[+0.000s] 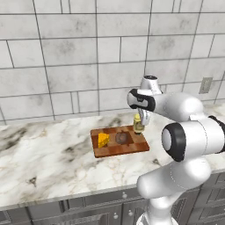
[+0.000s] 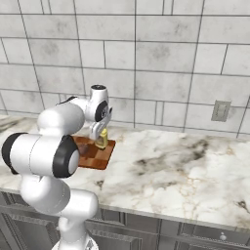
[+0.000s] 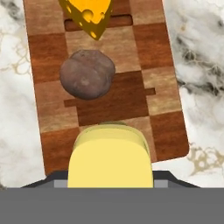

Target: Retrieve the reheated potato from the microwave, then place the potato, cheese, and condiment on the cutting board.

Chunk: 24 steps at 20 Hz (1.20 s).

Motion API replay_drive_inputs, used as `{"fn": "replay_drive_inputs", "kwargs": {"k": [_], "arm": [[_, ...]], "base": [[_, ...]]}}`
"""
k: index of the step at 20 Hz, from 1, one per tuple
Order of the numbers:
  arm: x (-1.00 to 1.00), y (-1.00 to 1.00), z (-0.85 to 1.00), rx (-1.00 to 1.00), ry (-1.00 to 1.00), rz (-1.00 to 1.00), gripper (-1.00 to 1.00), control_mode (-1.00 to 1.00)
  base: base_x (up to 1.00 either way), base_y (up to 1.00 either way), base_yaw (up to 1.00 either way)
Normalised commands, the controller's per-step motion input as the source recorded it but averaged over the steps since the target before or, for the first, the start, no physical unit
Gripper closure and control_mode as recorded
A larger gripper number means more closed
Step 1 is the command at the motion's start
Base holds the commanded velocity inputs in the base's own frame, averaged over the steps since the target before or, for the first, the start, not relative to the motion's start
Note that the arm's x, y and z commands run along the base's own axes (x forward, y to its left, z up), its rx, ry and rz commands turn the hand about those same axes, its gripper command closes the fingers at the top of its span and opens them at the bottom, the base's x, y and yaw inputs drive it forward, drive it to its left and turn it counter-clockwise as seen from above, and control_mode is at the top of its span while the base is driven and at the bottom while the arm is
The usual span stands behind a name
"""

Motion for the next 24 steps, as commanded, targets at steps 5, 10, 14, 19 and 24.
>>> {"fn": "replay_drive_inputs", "kwargs": {"k": [5, 10, 14, 19, 24], "arm": [[0.05, 0.02, -0.34, -0.02, 0.0, 0.04, 1.0, -1.0], [0.0, 0.01, -0.25, -0.01, 0.0, 0.03, 1.0, -1.0], [0.0, 0.0, -0.13, 0.0, 0.0, 0.04, -1.0, -1.0], [-0.11, 0.0, 0.03, 0.0, 0.0, 0.02, -1.0, -1.0], [-0.12, 0.0, 0.31, 0.0, 0.0, 0.0, -1.0, -1.0]], "base": [[0.0, 0.0, 0.0], [0.0, 0.0, 0.0], [0.0, 0.0, 0.0], [0.0, 0.0, 0.0], [0.0, 0.0, 0.0]]}}
